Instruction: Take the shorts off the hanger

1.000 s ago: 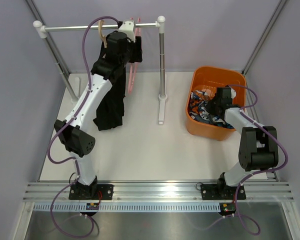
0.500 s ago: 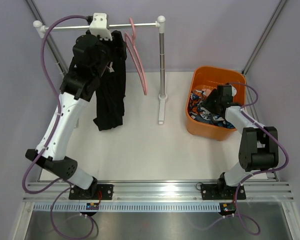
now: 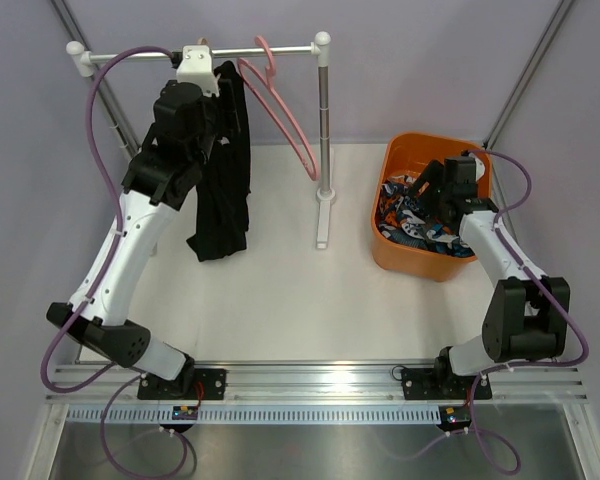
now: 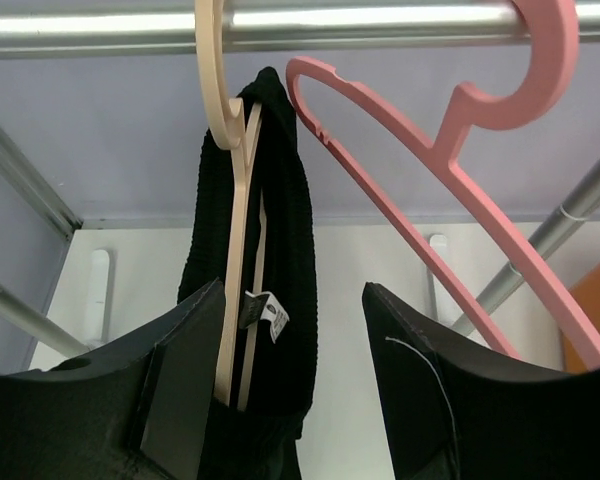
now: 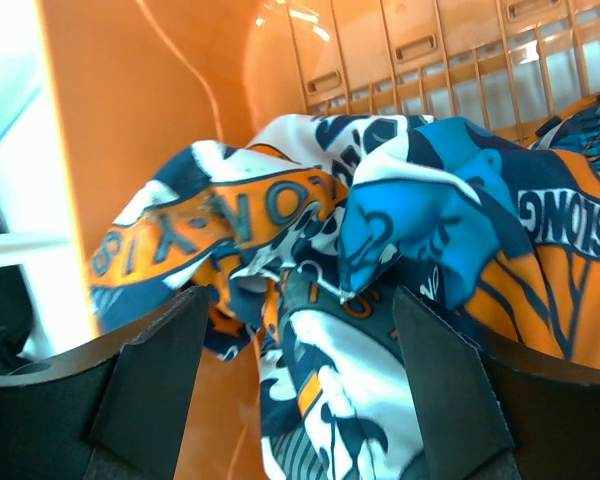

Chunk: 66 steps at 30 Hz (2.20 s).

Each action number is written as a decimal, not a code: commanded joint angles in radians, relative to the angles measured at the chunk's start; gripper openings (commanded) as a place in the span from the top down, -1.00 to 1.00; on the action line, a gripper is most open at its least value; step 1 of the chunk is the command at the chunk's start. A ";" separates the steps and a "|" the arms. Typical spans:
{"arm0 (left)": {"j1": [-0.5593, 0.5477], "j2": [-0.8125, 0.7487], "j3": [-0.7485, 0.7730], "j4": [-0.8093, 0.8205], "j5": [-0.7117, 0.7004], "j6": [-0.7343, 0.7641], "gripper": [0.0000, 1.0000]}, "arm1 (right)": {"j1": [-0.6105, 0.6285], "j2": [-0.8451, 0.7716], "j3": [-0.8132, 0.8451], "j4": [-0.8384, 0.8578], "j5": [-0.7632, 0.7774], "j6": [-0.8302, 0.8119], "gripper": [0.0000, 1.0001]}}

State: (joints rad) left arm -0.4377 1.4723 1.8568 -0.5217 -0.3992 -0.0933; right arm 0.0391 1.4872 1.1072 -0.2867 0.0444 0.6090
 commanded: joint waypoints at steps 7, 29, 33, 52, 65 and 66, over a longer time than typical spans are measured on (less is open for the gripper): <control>0.030 0.134 0.176 -0.049 -0.085 0.024 -0.22 | 0.004 -0.151 0.060 -0.065 0.037 -0.032 -0.69; 0.134 0.290 0.251 -0.003 0.042 0.035 -0.09 | 0.005 -0.265 0.123 -0.138 0.040 -0.075 -0.73; 0.145 0.298 0.246 -0.006 0.048 0.035 0.04 | 0.005 -0.263 0.118 -0.135 0.040 -0.075 -0.73; 0.149 0.231 0.282 0.005 0.094 0.032 1.00 | 0.005 -0.265 0.111 -0.128 0.029 -0.091 -0.70; 0.149 0.074 0.216 -0.049 0.094 0.007 1.00 | 0.005 -0.260 0.109 -0.118 -0.009 -0.104 -0.68; 0.149 0.072 0.217 -0.058 0.097 0.006 1.00 | 0.005 -0.260 0.115 -0.126 -0.009 -0.106 -0.67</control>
State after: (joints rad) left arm -0.2935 1.6272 2.0628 -0.6640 -0.3138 -0.0864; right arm 0.0391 1.2434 1.2007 -0.4248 0.0578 0.5293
